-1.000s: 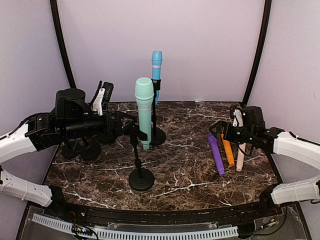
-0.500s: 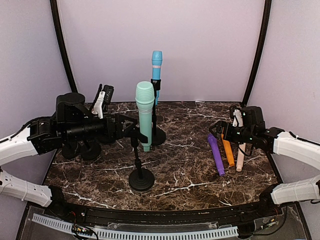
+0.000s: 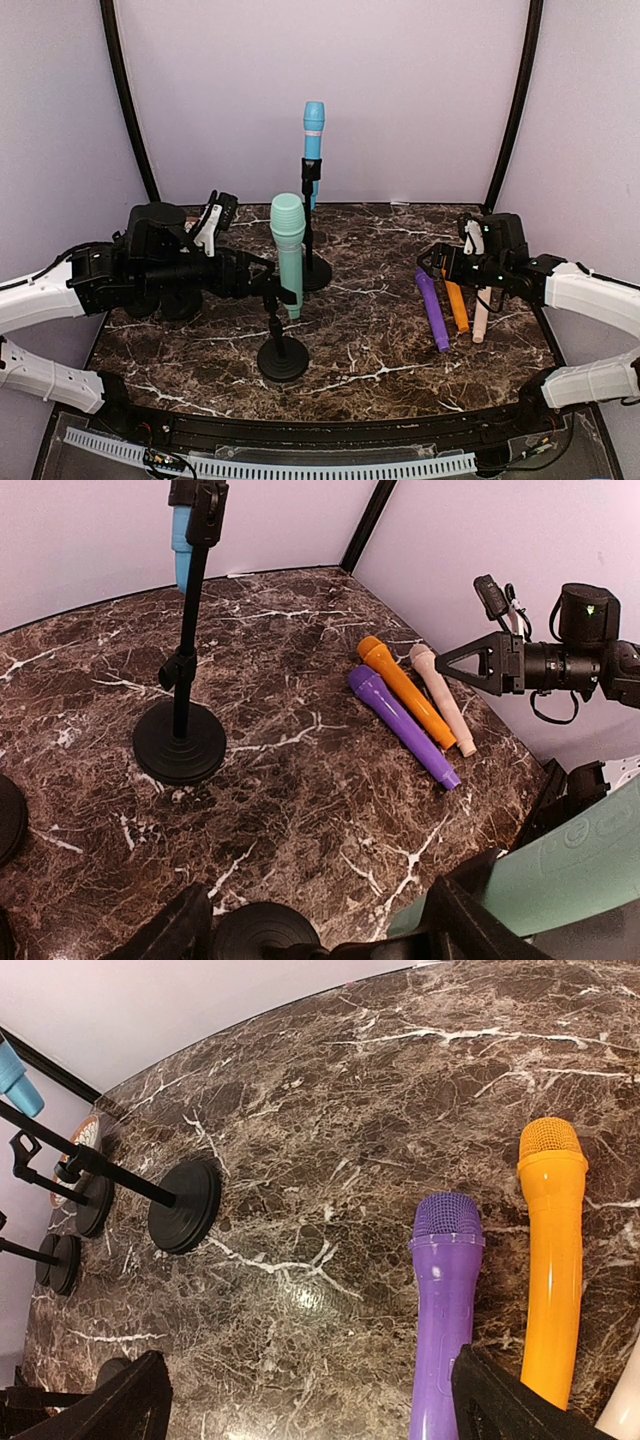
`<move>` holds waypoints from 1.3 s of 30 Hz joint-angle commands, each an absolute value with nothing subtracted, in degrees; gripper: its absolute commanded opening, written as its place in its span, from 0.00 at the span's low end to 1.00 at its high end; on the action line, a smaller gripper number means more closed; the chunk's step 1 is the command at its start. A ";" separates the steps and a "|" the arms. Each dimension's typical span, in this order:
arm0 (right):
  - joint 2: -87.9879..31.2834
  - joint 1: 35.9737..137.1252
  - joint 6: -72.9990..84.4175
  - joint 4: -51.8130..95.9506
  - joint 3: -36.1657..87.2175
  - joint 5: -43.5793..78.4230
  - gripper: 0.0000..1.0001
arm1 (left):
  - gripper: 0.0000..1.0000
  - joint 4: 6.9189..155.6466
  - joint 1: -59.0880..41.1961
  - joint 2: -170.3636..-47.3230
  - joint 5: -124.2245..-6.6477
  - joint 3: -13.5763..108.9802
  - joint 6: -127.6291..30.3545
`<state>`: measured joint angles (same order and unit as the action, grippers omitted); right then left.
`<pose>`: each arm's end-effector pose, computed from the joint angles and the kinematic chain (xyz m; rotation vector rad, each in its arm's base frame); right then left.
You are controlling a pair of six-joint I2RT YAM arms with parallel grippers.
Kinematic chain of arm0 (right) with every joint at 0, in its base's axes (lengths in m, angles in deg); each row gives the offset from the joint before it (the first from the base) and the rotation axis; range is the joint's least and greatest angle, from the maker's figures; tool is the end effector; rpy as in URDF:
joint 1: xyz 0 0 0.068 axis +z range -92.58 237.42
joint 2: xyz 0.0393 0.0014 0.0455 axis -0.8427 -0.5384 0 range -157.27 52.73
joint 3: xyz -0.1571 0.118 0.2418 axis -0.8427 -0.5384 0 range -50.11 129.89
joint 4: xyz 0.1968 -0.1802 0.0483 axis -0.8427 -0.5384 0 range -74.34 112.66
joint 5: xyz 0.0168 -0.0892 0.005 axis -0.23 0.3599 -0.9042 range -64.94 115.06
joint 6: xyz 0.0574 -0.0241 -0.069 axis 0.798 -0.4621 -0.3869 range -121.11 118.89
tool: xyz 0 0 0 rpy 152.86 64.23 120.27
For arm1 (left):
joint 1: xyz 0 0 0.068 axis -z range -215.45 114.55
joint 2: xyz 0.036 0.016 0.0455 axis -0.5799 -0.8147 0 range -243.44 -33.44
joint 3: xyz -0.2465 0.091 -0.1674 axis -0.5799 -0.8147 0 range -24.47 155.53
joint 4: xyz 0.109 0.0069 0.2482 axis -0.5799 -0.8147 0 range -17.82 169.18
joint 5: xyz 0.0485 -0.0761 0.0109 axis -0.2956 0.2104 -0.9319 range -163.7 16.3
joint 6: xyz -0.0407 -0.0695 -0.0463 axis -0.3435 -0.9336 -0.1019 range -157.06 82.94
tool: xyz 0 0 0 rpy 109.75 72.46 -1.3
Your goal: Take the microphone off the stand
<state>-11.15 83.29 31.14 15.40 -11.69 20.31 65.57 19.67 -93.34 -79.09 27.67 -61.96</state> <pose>0.2444 0.1261 0.2457 0.0733 2.2168 0.6684 0.1639 -0.2212 0.3441 0.4669 1.9810 -0.8191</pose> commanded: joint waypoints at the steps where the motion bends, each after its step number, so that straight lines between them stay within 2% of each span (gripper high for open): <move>1: -11.56 83.46 31.52 18.18 -10.73 19.54 0.99 | 0.77 52.17 19.66 -95.68 -78.12 22.94 -58.49; 19: -10.86 83.45 31.31 17.95 -10.66 18.17 0.99 | 0.77 55.20 19.66 -95.45 -79.94 20.60 -57.87; 25: -9.83 84.23 29.64 22.30 -9.51 5.79 0.99 | 0.81 52.94 19.66 -94.12 -82.57 28.03 -55.08; 31: -6.05 93.57 26.94 27.37 -5.16 7.35 0.99 | 0.85 50.03 17.92 -94.44 -82.88 36.07 -51.87; 39: -8.18 109.92 21.92 31.15 4.15 15.44 0.99 | 0.86 52.08 8.99 -94.76 -77.05 36.17 -46.00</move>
